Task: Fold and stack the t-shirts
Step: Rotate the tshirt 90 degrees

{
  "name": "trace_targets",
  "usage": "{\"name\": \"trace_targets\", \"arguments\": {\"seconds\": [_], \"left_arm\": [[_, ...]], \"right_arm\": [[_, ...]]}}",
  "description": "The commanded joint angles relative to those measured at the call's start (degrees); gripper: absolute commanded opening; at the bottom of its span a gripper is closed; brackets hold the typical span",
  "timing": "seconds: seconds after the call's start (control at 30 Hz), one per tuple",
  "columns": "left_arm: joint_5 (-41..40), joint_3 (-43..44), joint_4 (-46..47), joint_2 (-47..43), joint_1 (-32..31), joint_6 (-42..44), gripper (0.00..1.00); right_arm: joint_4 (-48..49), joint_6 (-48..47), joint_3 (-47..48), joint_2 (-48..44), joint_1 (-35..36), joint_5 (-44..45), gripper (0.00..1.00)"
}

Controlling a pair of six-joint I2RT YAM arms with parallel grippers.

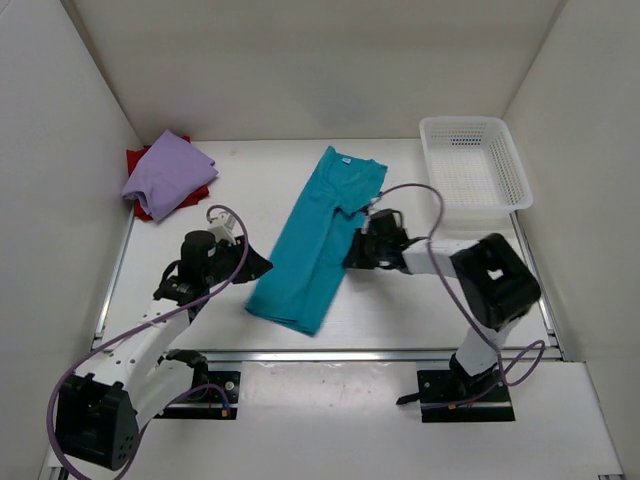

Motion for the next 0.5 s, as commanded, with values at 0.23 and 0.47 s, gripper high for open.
{"name": "trace_targets", "arguments": {"seconds": [0.23,0.47], "left_arm": [[-10.41,-5.83,-5.07,1.30,-11.60,2.86,0.53],[-2.78,-12.95,2.82,2.53,-15.91,-1.88,0.58]], "right_arm": [[-6.01,-3.95,-22.66,-28.37,-11.79,-7.52,0.40],[-15.75,2.57,-33.66,-46.94,-3.28,-2.43,0.43]]}}
